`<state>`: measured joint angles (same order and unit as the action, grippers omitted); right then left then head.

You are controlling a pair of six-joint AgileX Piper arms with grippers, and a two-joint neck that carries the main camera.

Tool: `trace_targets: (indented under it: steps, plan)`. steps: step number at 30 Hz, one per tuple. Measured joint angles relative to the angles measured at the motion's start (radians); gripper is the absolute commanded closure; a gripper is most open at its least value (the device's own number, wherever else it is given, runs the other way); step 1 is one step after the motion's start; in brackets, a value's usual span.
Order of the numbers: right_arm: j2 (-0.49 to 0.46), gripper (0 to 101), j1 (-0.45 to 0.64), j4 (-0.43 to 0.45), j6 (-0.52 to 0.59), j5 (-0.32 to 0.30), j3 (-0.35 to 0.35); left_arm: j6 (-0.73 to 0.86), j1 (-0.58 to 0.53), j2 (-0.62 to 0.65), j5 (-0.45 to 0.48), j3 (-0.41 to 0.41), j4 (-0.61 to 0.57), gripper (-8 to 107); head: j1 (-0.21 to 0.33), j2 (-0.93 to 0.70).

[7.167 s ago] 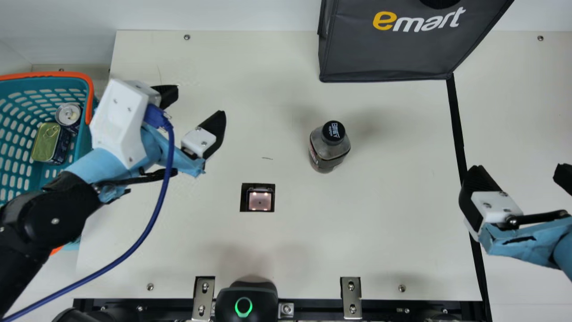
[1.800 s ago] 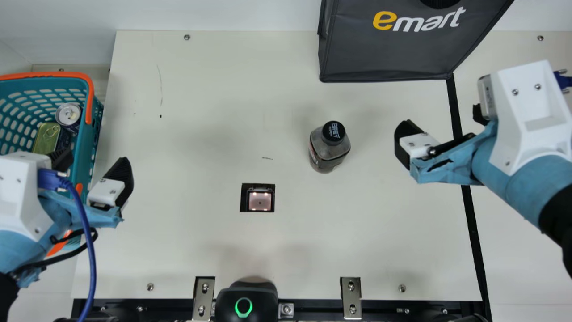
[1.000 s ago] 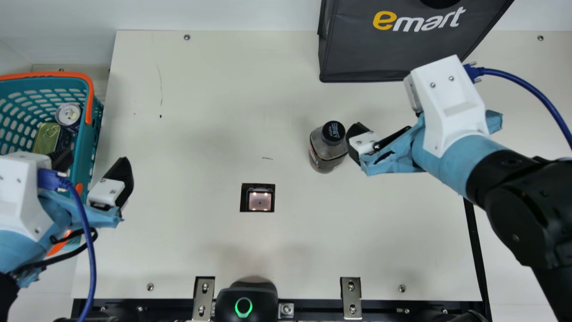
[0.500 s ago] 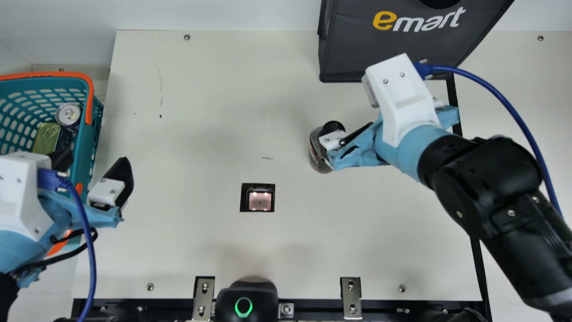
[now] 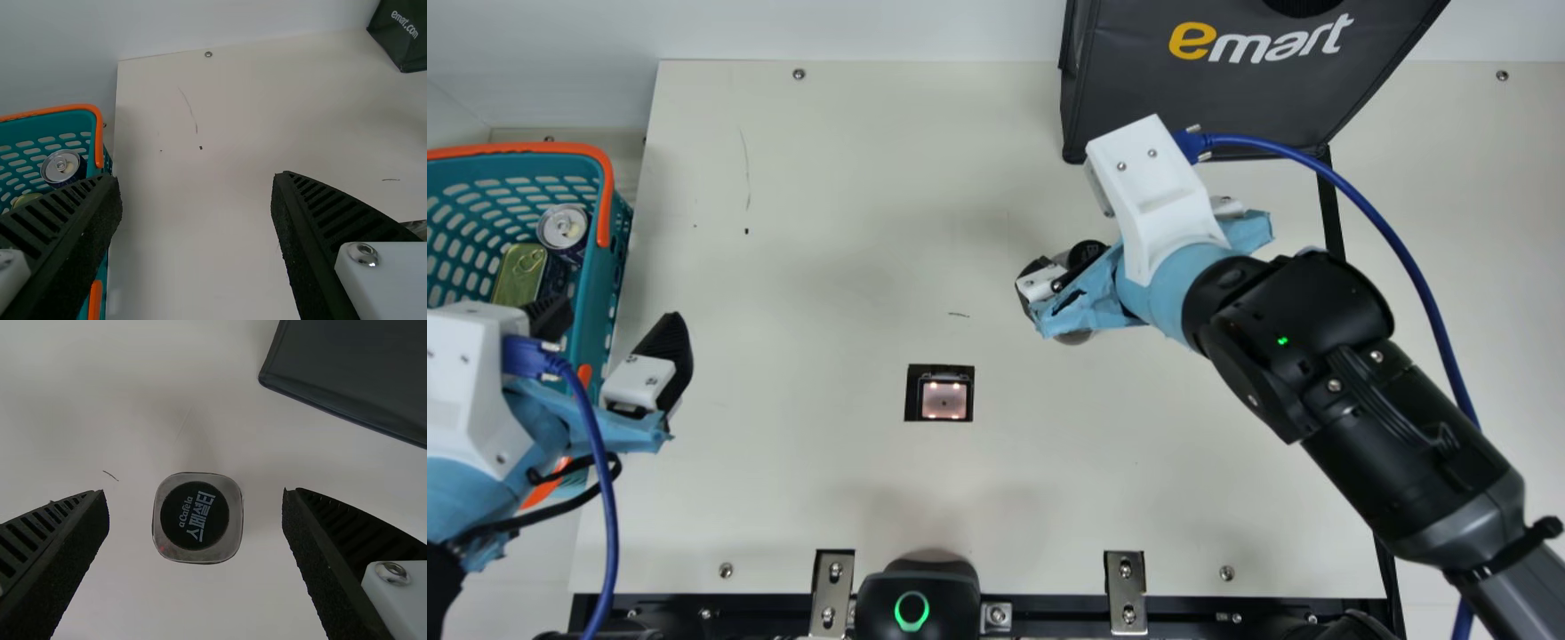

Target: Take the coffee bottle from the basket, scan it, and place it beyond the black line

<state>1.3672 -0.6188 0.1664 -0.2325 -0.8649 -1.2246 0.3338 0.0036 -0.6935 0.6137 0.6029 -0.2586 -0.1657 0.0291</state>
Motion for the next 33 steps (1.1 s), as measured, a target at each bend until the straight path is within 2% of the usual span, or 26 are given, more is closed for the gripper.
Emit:
trace_targets:
  steps: [24,33]
  plan:
    - [0.076,10,-0.011,0.010,-0.023,0.029,0.029,0.000,0.000,0.000,0.000,0.000,0.000,9,0.000,0.000]
    - [0.087,71,-0.010,0.012,-0.030,0.031,0.032,0.000,0.000,0.000,0.000,0.000,0.000,9,0.000,0.000]
